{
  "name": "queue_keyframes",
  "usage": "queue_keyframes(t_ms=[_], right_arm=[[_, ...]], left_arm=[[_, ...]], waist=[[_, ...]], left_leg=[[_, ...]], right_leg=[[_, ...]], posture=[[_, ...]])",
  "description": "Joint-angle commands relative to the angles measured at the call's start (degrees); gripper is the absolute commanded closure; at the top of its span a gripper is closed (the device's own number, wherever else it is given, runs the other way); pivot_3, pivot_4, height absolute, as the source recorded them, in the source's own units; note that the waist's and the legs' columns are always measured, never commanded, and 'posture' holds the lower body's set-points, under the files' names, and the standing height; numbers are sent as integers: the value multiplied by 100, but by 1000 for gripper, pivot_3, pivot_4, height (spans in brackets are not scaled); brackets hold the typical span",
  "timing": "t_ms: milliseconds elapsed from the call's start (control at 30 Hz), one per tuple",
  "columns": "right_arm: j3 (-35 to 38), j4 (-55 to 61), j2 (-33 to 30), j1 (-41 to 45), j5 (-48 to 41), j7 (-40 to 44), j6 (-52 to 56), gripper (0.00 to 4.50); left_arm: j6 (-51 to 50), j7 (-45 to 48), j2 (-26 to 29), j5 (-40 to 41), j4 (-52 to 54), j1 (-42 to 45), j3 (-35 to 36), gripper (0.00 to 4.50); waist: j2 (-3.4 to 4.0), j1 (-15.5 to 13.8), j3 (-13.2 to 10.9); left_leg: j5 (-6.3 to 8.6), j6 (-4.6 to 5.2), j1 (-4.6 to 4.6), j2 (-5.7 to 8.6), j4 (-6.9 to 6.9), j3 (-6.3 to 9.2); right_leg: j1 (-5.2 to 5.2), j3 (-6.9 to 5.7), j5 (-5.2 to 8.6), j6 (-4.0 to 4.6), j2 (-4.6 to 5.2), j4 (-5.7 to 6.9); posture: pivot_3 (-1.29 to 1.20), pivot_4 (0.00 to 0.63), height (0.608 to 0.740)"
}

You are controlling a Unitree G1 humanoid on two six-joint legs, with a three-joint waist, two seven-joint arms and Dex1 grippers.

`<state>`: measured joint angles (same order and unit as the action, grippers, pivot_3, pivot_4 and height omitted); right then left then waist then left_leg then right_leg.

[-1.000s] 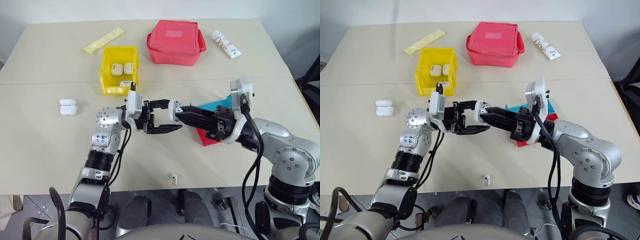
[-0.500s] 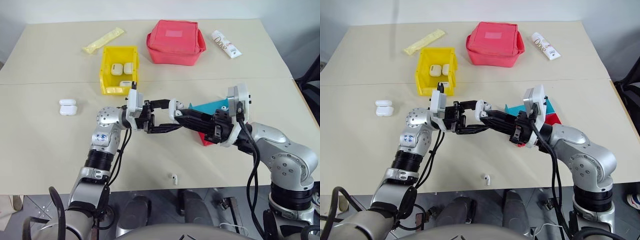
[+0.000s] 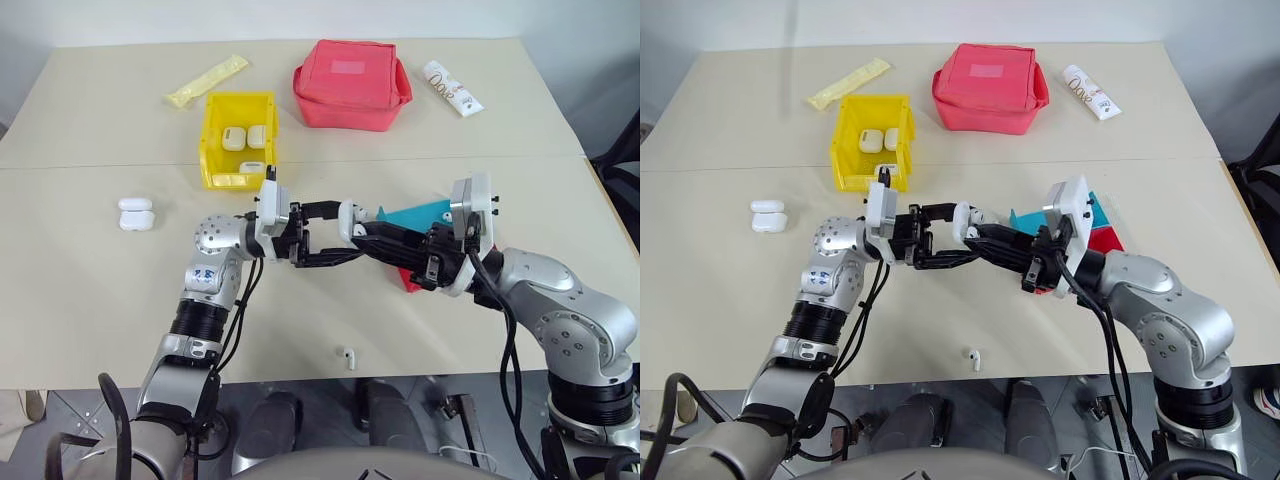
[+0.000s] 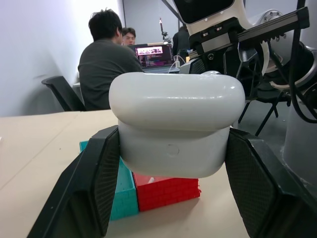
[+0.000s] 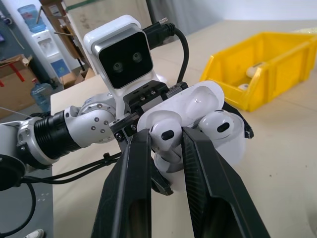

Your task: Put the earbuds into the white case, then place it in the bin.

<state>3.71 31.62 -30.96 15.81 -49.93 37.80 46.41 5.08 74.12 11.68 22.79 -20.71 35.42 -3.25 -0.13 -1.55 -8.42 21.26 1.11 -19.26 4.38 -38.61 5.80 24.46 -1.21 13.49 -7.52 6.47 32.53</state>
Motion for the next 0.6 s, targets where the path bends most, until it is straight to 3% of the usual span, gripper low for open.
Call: queue_keyframes(t_ms=[33,600], right_arm=[[-150,-115,-191,-197,177,-185,267,3986],[-83,88,-303,140,-178,-223,301,3986]], left_arm=[[221,4,17,246,284,336,210,1713],[269,85,86,161,241,280,152,1713]], waist=[[0,0,0],[0,-1,0]], left_leg=[[0,0,0,0,0,0],[0,0,0,0,1,0]], right_leg=[[0,0,0,0,0,0],[-1,0,0,0,0,-3]], posture=[[0,150,740],[0,150,740]])
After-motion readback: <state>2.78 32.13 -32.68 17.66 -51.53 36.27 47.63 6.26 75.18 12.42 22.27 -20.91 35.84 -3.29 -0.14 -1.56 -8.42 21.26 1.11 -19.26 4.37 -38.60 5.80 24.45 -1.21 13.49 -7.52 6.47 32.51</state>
